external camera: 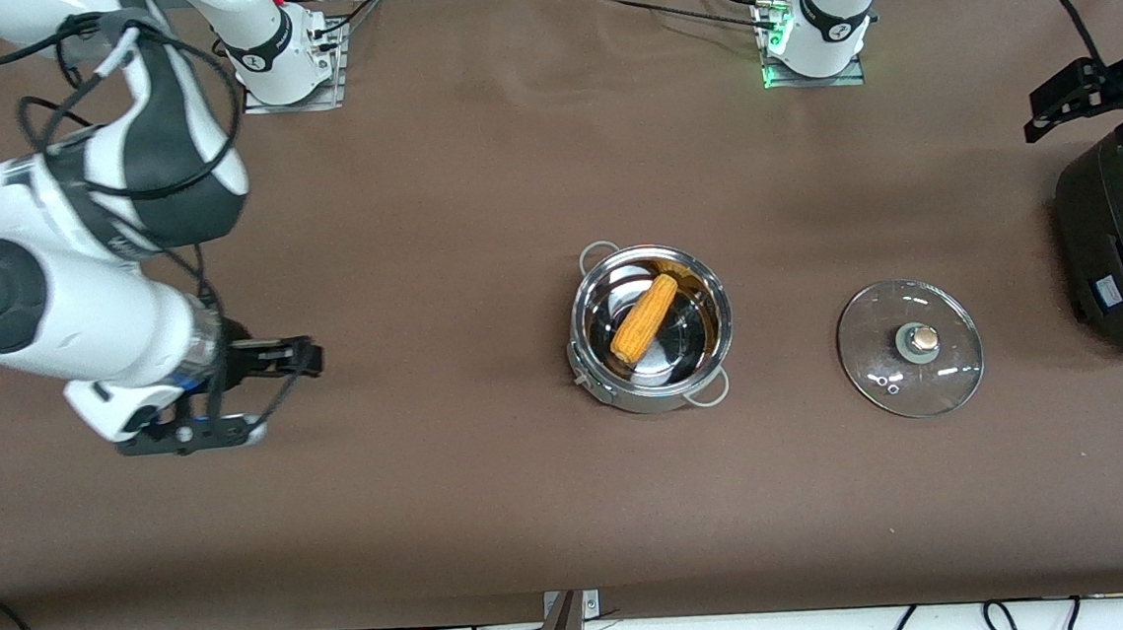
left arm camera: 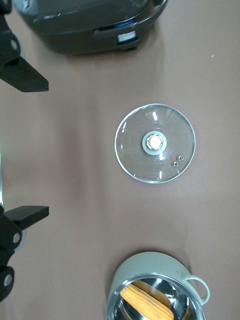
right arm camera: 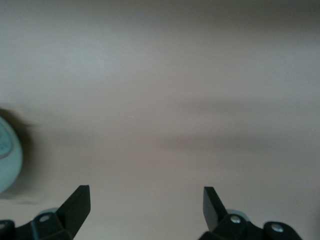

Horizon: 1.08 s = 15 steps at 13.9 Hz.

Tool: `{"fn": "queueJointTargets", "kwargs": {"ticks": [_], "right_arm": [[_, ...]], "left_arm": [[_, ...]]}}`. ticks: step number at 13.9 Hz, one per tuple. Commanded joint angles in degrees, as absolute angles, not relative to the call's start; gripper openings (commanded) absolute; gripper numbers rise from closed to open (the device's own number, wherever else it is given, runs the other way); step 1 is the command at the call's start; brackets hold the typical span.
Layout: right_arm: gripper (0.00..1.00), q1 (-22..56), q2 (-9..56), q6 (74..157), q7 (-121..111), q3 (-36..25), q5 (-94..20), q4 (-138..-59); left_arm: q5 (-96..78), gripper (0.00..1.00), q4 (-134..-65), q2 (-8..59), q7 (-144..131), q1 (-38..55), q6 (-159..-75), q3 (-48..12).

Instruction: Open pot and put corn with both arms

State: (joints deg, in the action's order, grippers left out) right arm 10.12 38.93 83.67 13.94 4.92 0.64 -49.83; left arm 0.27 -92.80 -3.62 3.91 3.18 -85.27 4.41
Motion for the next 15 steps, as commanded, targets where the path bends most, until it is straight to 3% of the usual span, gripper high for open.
{"fn": "queueJointTargets", "kwargs": {"ticks": [1,6,11,15], "right_arm": [[1.0,5.56,36.56,78.68,10.56,4.84,0.44,-51.15],[1.0,-5.09,36.91,79.01,-7.86,5.27,-2.11,-51.15],[1.0,-1.86,34.03,83.22,1.27,4.66,2.8,-55.26],[1.0,2.99,14.99,98.31,11.34,1.58,5.98,-81.15]], "left_arm": [[1.85,1.0,-91.14,-2.9,-0.34,0.1,-82.62,0.28],[1.32,1.0,-89.91,-2.73,-2.02,-1.32,-82.09,-0.88],[1.41,1.0,-88.86,-1.93,-2.11,-1.05,-82.09,-1.32],[1.32,1.0,-88.86,-1.93,-2.11,-1.05,-81.13,-1.32]]}}
